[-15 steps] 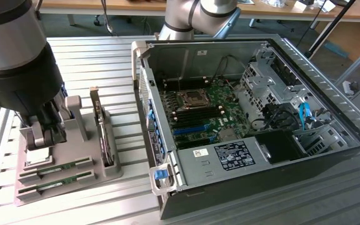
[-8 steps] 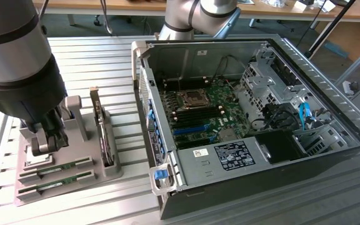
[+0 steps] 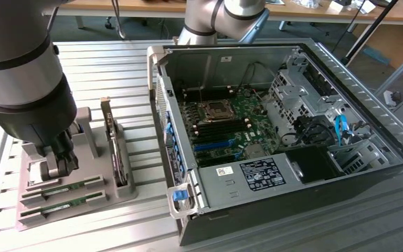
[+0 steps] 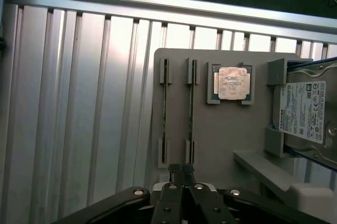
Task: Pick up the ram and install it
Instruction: 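Pick up the ram and move it above insertion slot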
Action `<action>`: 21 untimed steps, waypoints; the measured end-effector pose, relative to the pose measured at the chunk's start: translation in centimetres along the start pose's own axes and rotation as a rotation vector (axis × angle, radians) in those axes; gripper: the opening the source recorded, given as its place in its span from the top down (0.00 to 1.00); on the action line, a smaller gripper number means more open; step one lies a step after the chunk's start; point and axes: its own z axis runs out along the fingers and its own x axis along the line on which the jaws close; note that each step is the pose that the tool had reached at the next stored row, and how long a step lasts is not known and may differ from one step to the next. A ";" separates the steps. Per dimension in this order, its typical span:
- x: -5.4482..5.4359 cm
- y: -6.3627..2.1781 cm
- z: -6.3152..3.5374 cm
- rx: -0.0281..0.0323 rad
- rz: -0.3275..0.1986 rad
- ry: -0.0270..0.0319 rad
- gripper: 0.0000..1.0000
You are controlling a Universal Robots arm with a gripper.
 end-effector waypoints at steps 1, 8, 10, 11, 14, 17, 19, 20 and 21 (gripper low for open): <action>0.0 0.00 0.18 -0.0005 0.000 -0.0002 0.89; 0.1 -0.01 1.46 -0.0048 -0.002 -0.0005 0.89; 0.1 -0.01 1.88 -0.0058 -0.002 -0.0007 0.89; 0.1 -0.01 2.07 -0.0064 -0.003 -0.0007 0.89; 0.1 -0.01 2.64 -0.0079 -0.003 -0.0009 0.89; 0.2 -0.01 3.15 -0.0093 -0.005 -0.0011 0.89; 0.2 -0.01 3.50 -0.0103 -0.006 -0.0012 0.89; 0.2 -0.01 3.70 -0.0107 -0.006 -0.0013 0.89; 0.3 -0.01 3.88 -0.0114 -0.007 -0.0013 0.89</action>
